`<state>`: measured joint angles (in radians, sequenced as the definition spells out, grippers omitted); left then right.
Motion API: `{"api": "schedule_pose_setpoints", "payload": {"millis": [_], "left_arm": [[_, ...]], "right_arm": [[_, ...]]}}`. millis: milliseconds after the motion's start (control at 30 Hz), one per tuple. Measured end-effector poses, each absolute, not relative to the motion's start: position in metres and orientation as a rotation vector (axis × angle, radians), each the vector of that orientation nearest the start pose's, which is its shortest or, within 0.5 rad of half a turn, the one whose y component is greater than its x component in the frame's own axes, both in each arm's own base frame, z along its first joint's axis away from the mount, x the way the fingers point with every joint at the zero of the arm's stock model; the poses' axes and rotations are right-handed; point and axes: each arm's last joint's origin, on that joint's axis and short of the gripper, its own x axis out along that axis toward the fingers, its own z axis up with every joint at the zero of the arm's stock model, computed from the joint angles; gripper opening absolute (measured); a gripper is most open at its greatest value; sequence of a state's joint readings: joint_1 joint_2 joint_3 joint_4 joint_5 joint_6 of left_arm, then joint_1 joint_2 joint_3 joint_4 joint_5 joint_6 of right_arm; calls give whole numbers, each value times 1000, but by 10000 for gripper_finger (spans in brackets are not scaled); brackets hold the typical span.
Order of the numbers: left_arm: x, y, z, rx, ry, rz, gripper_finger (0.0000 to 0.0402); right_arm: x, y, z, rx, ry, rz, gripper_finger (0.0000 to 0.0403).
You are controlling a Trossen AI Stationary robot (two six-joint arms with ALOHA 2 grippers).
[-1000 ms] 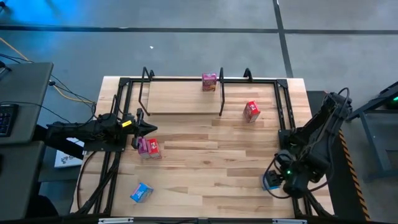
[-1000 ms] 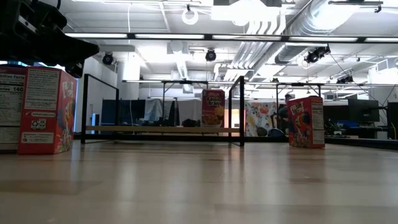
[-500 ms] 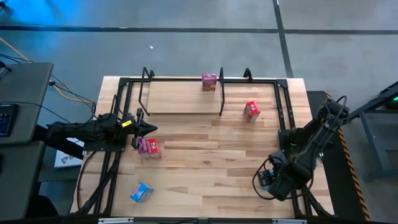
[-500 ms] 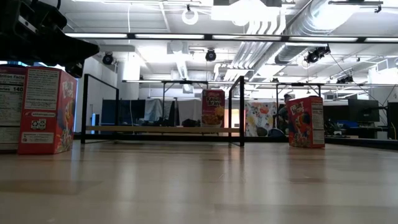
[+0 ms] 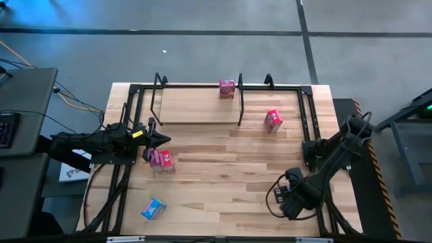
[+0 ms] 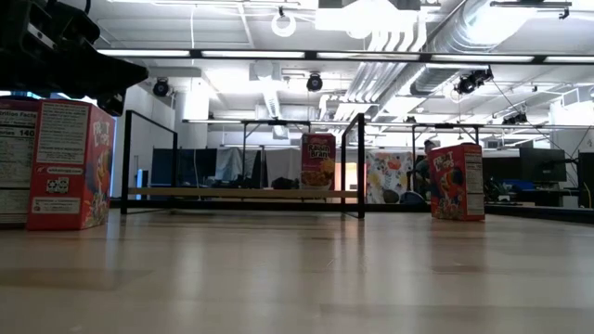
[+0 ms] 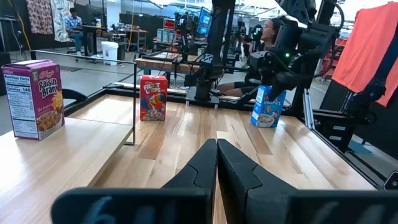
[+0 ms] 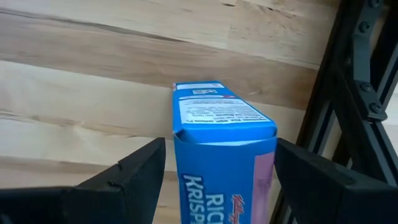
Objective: Stack cereal on shelf
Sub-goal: Put the right blue cereal box on the shelf
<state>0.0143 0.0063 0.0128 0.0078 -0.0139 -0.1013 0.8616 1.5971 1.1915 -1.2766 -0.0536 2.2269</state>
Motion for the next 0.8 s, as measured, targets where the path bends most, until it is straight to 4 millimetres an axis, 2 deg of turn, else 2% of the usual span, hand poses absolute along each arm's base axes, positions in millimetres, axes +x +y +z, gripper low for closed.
{"api": "schedule_pose_setpoints", "payload": {"millis": [333, 533, 800], "left_arm": [[97, 2, 168, -101, -16, 28, 5], [97, 2, 168, -102, -16, 28, 5], [97, 2, 168, -101, -16, 28, 5]], "right_arm": [[173, 203, 219, 970, 1368, -1216, 263], [173, 202, 210, 993, 1401, -1215, 218], [175, 200, 211, 967, 1416, -1165, 169]]}}
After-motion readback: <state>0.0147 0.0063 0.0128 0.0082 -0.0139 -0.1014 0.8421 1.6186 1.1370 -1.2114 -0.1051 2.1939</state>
